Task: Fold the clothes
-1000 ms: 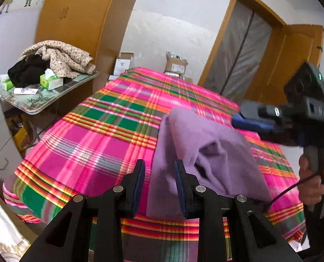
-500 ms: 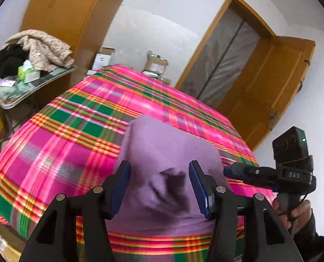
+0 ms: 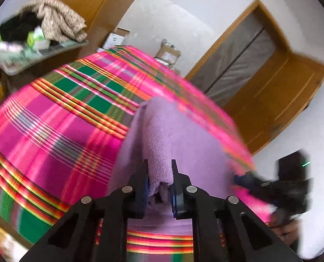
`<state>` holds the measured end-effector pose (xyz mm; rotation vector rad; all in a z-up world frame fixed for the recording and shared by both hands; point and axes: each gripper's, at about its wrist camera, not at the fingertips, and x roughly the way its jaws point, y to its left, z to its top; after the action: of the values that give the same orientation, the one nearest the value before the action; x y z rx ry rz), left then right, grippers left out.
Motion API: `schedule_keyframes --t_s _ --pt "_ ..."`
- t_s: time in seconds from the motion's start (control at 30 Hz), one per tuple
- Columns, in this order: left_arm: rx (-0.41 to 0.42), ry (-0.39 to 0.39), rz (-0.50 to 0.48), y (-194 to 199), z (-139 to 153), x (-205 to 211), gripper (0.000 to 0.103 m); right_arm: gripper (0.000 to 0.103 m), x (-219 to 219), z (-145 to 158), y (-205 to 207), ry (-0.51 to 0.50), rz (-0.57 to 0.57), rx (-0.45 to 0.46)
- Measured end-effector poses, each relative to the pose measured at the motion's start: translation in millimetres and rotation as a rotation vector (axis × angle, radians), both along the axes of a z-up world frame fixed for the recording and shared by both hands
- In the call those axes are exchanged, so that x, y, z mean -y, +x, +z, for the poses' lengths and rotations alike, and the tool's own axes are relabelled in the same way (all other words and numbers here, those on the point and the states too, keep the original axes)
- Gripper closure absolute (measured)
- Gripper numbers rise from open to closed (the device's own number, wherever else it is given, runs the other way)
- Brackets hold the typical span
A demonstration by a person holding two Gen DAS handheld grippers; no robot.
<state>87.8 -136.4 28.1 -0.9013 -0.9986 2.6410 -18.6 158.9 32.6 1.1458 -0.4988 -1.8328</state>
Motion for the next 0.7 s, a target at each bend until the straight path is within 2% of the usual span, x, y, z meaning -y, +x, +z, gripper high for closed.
schedule_keyframes --t_s 0.07,0.1,0.17,0.23,0.37,0.47,0.6,0.7 --pt "-0.022 0.075 -0.006 6.9 -2.5 9.4 0.087 0.071 -1.8 0.6 0.1 -0.003 -0.002 -0.003" --pt "-0.005 0.079 0.002 8.3 -8.6 13.3 0.087 0.071 -2.1 0.1 0.1 -0.002 -0.003 -0.004" --pt "0.084 0.1 0.026 6.6 -32.0 22.8 0.087 0.071 -2.5 -1.0 0.3 -0.002 -0.006 -0.004" --pt "0.097 0.096 0.022 7.1 -41.1 23.2 0.087 0.071 -2.6 -1.7 0.7 0.002 -0.01 -0.007" --pt "0.08 -0.029 0.014 7.8 -26.9 12.3 0.085 0.071 1.0 1.4 5.0 0.028 -0.012 -0.049" --pt "0.049 -0.104 0.049 16.1 -13.6 14.3 0.08 0.071 4.4 6.0 10.3 0.039 0.003 -0.092" --pt "-0.023 -0.157 0.112 29.7 8.0 24.8 0.08 0.071 13.2 7.0 17.4 0.052 0.044 -0.114" --pt "-0.09 -0.187 0.07 32.5 20.0 15.1 0.077 0.071 21.9 6.0 22.3 0.072 0.078 -0.128"
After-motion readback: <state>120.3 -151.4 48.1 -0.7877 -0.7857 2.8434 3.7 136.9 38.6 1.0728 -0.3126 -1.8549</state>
